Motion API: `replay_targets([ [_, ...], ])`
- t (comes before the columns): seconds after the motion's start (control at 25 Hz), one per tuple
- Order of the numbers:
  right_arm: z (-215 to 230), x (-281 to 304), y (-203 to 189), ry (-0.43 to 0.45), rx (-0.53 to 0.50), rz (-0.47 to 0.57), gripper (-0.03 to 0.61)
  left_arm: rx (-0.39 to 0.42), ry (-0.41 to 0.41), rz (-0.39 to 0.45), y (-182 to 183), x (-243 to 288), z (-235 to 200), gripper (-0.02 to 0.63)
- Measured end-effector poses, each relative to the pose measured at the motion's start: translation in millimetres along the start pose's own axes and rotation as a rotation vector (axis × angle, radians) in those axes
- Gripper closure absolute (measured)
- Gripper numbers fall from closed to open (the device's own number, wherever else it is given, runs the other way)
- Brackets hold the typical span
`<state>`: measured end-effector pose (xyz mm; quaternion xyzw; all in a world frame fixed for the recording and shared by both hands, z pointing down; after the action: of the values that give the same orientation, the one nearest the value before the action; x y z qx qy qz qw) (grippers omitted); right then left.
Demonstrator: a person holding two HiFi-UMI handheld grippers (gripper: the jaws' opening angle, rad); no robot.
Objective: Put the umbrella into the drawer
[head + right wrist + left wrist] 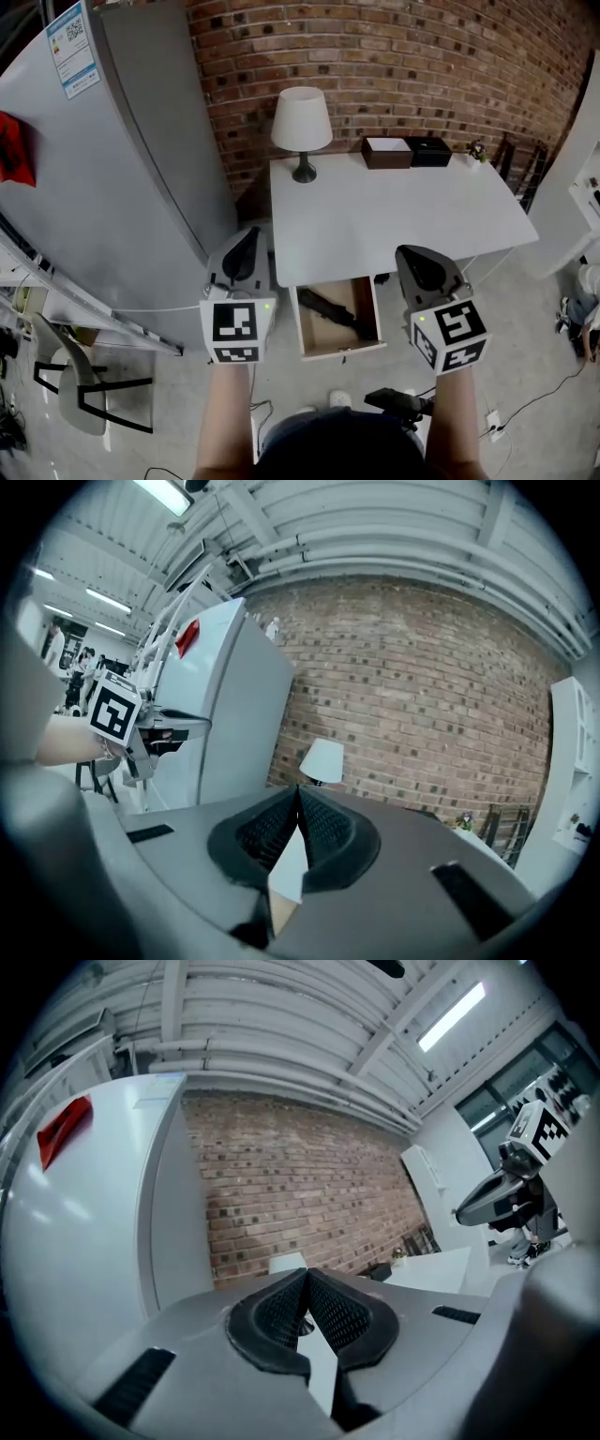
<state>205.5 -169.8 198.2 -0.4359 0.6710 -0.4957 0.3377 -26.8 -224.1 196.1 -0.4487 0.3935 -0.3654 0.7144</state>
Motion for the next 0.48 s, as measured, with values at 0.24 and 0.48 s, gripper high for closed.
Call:
replay_targets([
  [0.24, 21.2, -1.4, 39.9, -0.083, -0.021, 0.147, 0.578, 0.073, -0.004, 0.083, 34.4, 11.1, -4.9, 0.612],
  [0.48, 35.6, -3.6, 60.7, -0.148, -0.075, 0.206, 0.578, 0.092, 0.012, 0.137, 54.4, 15.1, -16.5, 0.612],
])
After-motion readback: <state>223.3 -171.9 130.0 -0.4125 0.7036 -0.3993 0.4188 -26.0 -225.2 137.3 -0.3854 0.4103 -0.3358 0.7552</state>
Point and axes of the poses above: the fingertips, and each gripper's own axes: x forward along the fingers, z to its right, y out of its top, the point moved 3 cm from there along -x, backward along the fingers, and after that the axes turned 11 degrees about z, right-handed, at the moved point
